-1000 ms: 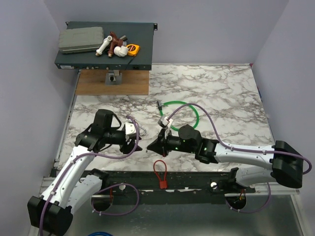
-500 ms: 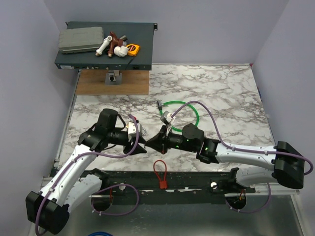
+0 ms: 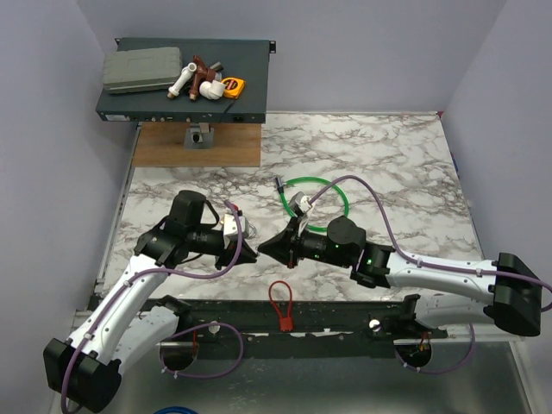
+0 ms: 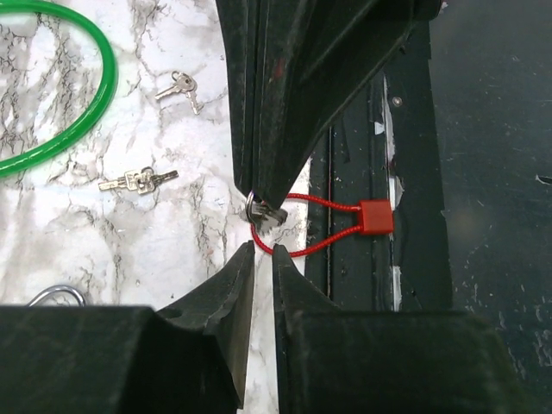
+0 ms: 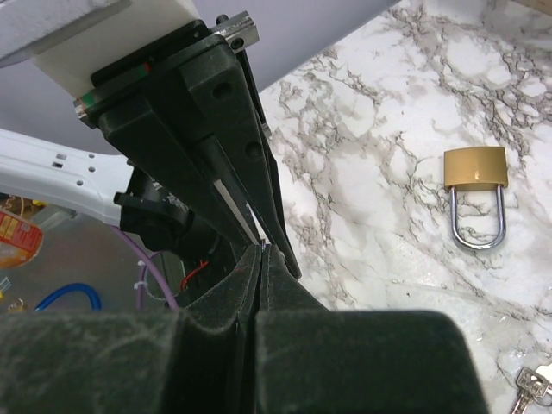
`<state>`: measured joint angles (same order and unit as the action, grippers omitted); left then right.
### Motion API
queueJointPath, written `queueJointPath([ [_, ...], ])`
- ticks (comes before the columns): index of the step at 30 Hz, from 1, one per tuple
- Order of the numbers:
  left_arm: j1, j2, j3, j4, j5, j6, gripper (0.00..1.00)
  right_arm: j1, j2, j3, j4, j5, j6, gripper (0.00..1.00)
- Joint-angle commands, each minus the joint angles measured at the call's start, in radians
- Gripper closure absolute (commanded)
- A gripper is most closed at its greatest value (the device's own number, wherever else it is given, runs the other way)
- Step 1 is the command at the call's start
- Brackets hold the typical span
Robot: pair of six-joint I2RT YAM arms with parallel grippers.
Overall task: Unlock with the key
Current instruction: Pick up the key from the center of the board.
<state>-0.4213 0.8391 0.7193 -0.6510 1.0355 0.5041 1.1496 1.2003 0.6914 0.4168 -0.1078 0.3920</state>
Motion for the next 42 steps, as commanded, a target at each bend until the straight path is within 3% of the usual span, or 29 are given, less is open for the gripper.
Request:
queueJointPath([
  [1,-0.005,-0.018,0.041,-0.035,-0.024,-0.013,0.87,-0.003,-0.037,-0.018,-0.016,0.037,-0.013,0.99],
  [9,-0.004,-0.021,0.078,-0.022,-0.041,-0.052,0.99,-0.003,-0.035,-0.032,-0.011,0.017,-0.002,0.99],
  [10,-0.004,-0.021,0.081,-0.028,-0.017,-0.053,0.97,-0.003,-0.035,-0.035,-0.006,0.014,-0.001,0.99],
  [13,-0.004,-0.023,0.07,-0.049,0.03,-0.045,0.66,-0.002,-0.032,-0.034,0.013,0.007,0.005,0.99],
  [16,-0.005,-0.023,0.056,-0.07,0.044,-0.004,0.57,-0.003,-0.024,-0.03,0.033,0.005,0.006,0.99],
  [20,-0.007,-0.021,0.048,-0.045,0.037,-0.02,0.54,-0.003,0.001,-0.015,0.063,0.003,0.009,0.99],
  [23,-0.007,-0.023,0.045,0.02,0.019,-0.066,0.59,-0.003,0.025,-0.007,0.081,0.003,0.014,0.99],
  [27,-0.007,-0.021,0.04,0.036,0.011,-0.083,0.82,-0.003,0.03,-0.009,0.099,0.02,0.016,0.99],
  [30,-0.007,-0.029,0.033,0.01,-0.001,-0.056,0.94,-0.002,0.02,-0.017,0.099,0.035,0.018,0.99],
  [42,-0.007,-0.044,0.033,-0.03,-0.002,-0.046,1.0,-0.002,-0.014,-0.042,0.088,0.044,0.03,0.99],
])
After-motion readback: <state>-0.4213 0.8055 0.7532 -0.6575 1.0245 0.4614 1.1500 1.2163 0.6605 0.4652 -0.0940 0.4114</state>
